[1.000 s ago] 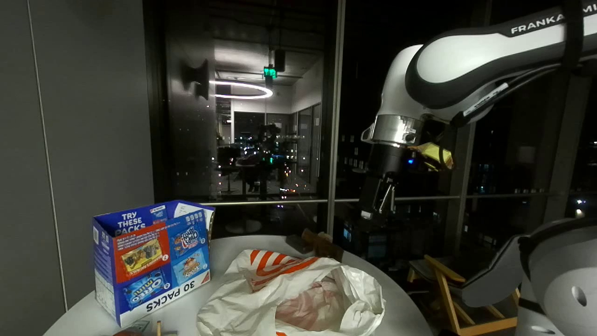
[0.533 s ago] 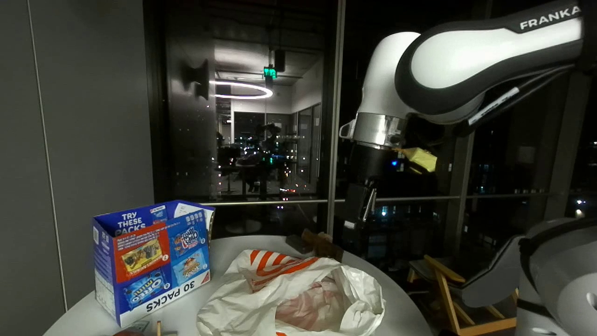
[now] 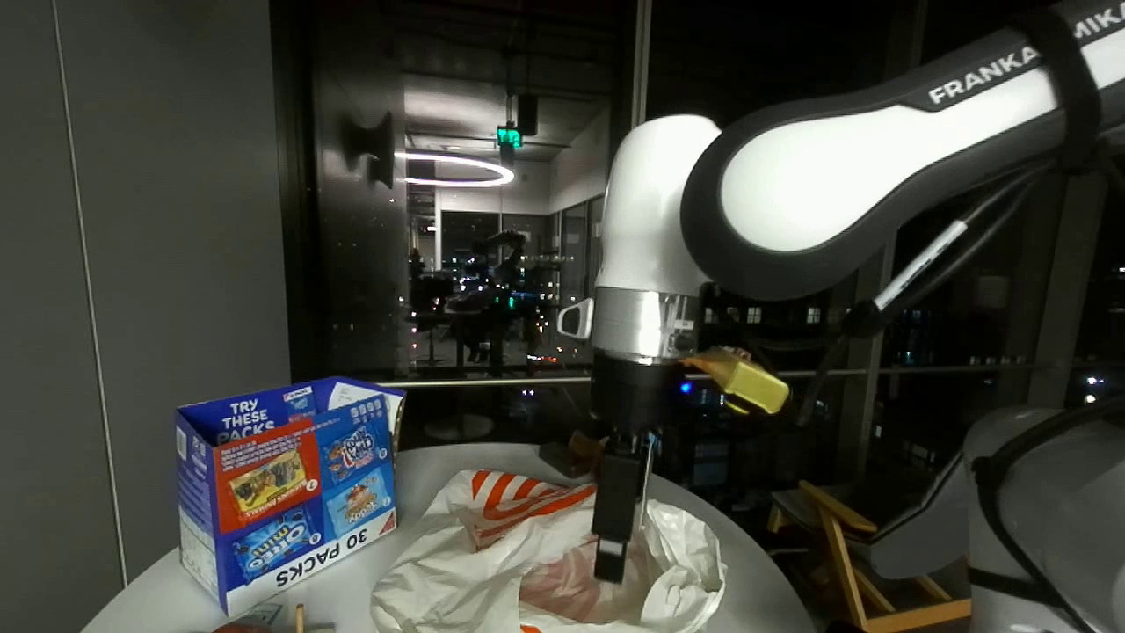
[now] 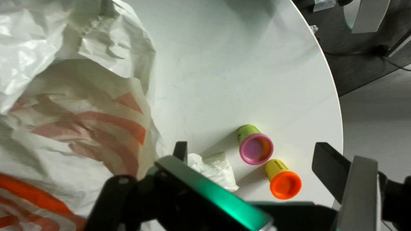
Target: Lift the two small yellow containers with the purple and orange lid and the peach plush toy from the table and put them in the plastic
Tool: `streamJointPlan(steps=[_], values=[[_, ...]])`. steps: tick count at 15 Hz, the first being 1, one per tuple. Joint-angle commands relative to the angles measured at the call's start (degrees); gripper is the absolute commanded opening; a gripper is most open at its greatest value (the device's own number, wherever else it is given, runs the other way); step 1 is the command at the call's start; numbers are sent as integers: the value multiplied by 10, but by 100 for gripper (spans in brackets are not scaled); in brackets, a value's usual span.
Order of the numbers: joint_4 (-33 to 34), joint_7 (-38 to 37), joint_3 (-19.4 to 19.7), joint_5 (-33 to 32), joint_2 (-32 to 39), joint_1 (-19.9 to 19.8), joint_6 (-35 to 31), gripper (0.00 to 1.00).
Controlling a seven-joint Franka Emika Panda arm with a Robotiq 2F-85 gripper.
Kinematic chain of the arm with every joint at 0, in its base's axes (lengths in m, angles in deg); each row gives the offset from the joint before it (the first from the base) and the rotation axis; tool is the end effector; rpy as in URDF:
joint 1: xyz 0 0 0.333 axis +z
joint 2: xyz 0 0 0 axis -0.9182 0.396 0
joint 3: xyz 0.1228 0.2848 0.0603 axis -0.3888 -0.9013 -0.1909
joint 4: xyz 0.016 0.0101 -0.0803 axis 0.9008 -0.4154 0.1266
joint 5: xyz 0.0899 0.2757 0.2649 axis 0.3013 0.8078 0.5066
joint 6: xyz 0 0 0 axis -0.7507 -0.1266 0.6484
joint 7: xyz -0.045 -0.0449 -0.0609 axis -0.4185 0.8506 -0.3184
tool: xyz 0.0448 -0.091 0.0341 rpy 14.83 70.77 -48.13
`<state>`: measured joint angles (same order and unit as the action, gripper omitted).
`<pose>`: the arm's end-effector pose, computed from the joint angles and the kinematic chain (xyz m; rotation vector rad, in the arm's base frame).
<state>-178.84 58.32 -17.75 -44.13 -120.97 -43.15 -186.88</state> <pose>0.2665 0.1860 0.4153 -2.9109 -0.9213 -0.0587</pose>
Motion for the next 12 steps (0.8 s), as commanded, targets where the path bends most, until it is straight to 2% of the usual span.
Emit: streamJointPlan(steps=[1,7,9,12], values=[[0,16,-9,36,81,33,-34,100],[-1,23,-65,32,190,75,-62,100],[-1,23,-94,29,222,91,-100,100],[-1,20,-112,39,264,110,-171,100]])
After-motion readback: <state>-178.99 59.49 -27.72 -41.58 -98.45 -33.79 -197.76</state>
